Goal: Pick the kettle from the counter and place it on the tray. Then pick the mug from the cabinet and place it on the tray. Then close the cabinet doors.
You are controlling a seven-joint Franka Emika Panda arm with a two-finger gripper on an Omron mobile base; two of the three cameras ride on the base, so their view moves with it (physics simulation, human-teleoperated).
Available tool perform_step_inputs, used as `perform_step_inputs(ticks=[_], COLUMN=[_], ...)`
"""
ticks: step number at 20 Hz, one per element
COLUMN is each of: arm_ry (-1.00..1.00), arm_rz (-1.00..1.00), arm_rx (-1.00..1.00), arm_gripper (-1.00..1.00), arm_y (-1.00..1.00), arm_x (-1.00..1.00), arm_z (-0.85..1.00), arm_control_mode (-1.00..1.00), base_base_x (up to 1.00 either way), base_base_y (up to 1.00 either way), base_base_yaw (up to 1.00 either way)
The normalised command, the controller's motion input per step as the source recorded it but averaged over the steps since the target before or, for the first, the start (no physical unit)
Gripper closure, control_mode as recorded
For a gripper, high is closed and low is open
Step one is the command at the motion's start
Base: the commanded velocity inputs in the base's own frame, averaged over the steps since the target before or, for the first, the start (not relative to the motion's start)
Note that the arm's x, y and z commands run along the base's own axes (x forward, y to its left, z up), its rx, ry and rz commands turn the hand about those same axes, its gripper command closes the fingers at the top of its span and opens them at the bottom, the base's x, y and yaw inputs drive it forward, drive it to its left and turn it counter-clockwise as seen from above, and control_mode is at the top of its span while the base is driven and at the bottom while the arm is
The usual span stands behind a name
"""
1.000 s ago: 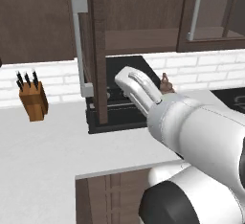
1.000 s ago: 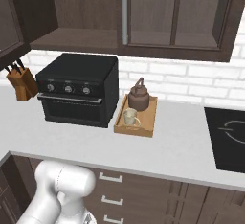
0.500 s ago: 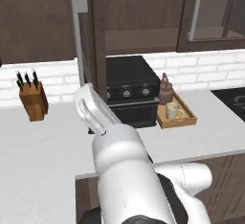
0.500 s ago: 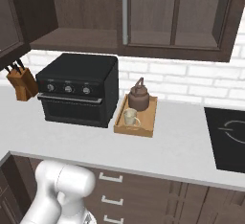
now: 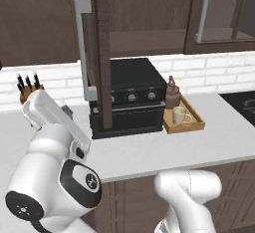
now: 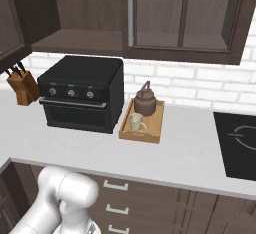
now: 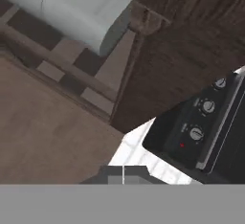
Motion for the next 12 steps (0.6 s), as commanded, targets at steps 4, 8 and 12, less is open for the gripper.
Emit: perform_step_inputs(ticks=[4, 8, 12], arm_ry=[0.18, 0.12, 0.00], arm_rz=[-0.12, -0.17, -0.20], arm_rx=[0.01, 0.03, 0.01], arm_gripper=[1.00, 1.00, 1.00], arm_y=[-0.19, -0.98, -1.00], arm_x=[0.81, 0.61, 0.06], arm_z=[0.02, 0.31, 0.60], arm_control_mode=[-1.00, -1.00, -1.00], base_base_x=[0.00, 0.00, 0.00], base_base_y=[0.00, 0.00, 0.00], base_base_yaw=[0.00, 0.00, 0.00])
